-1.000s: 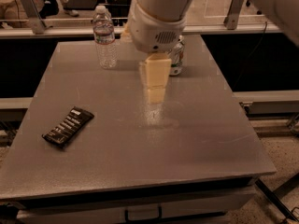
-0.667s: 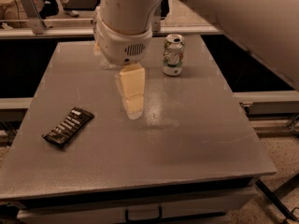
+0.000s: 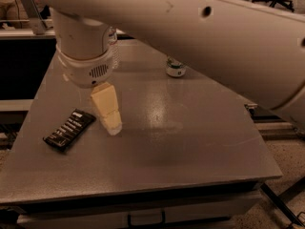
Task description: Move rxbar chocolate near 7up can
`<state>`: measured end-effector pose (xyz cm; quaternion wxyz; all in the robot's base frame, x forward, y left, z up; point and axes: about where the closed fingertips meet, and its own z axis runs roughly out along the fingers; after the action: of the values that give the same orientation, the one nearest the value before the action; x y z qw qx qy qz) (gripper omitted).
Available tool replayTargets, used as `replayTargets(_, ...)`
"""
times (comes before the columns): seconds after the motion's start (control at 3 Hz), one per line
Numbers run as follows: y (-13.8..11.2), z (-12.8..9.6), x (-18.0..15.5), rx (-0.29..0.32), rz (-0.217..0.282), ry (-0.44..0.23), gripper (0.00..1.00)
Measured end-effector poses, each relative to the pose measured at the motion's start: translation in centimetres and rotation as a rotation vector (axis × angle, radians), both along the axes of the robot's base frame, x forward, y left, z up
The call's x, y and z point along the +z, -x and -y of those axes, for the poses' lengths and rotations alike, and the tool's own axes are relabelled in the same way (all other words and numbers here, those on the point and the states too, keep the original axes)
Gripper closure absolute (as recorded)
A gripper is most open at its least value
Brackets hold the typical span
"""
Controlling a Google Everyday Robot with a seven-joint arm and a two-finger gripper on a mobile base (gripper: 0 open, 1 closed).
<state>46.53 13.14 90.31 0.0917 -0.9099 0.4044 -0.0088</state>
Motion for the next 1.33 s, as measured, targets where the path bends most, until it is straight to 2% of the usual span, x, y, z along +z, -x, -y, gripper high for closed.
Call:
replayTargets(0.67,1.3,-3.1,-3.1,0.119,0.001,0.095,0.0)
replayTargets(1.33,1.2,-4.7,-5.7,0.166,-0.024,0.128,0.0)
